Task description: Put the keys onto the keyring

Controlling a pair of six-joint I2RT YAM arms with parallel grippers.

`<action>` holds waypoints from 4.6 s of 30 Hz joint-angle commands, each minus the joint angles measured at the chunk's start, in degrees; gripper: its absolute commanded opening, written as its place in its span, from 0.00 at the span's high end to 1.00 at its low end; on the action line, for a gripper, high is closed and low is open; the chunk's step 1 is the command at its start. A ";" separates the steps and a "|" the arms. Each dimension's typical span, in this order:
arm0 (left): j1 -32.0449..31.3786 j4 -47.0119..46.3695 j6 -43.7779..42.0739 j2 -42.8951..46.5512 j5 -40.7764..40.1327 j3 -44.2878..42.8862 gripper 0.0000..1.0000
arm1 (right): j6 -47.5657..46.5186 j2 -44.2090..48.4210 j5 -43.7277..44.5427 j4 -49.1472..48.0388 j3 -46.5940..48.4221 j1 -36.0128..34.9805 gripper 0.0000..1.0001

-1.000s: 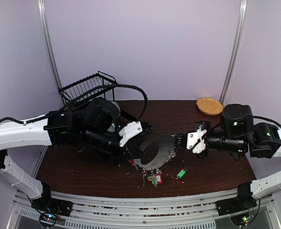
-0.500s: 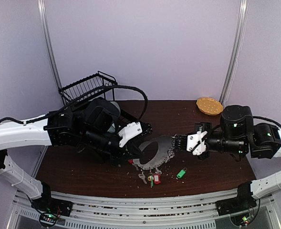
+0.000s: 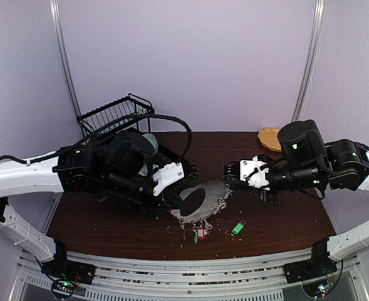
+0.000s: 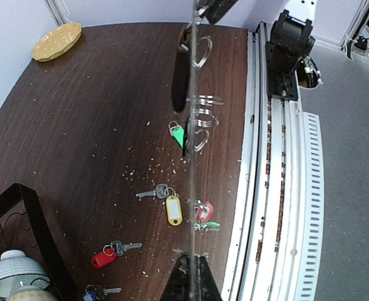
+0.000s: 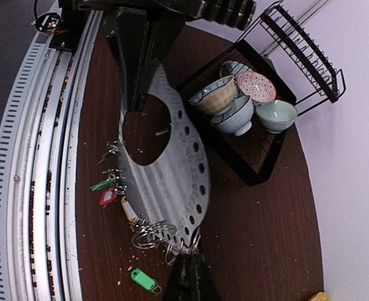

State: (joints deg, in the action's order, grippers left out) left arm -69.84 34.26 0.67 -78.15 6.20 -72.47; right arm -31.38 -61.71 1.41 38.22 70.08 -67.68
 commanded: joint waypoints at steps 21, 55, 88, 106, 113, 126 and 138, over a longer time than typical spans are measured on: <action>-1.89 -0.90 -2.17 0.98 -1.89 -0.35 1.00 | 7.66 -4.85 -16.50 11.10 8.03 5.76 1.00; -2.48 -2.16 -2.76 3.72 -8.00 2.55 1.00 | 9.05 -5.45 -24.26 9.68 5.68 9.03 1.00; -5.37 -5.47 -7.92 3.27 -7.14 3.74 1.00 | 11.05 -4.89 -30.41 1.86 2.21 10.03 1.00; -6.44 -6.37 -9.81 3.55 -9.71 3.77 1.00 | 13.55 -6.00 -30.20 2.79 2.64 10.88 1.00; -6.66 -6.40 -10.95 3.78 -10.11 4.29 1.00 | 14.36 -7.41 -28.64 4.13 3.55 10.89 1.00; -6.80 -7.10 -11.91 4.59 -9.97 6.11 1.00 | 14.77 -5.64 -30.14 2.82 2.61 12.62 1.00; -6.80 -7.19 -10.97 4.80 -11.11 6.74 1.00 | 15.55 -4.60 -30.76 1.42 1.38 13.05 1.00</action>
State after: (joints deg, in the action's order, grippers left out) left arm -75.81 30.96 -9.52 -74.87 -5.48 -65.41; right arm -16.88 -66.98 -29.23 41.76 72.05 -55.20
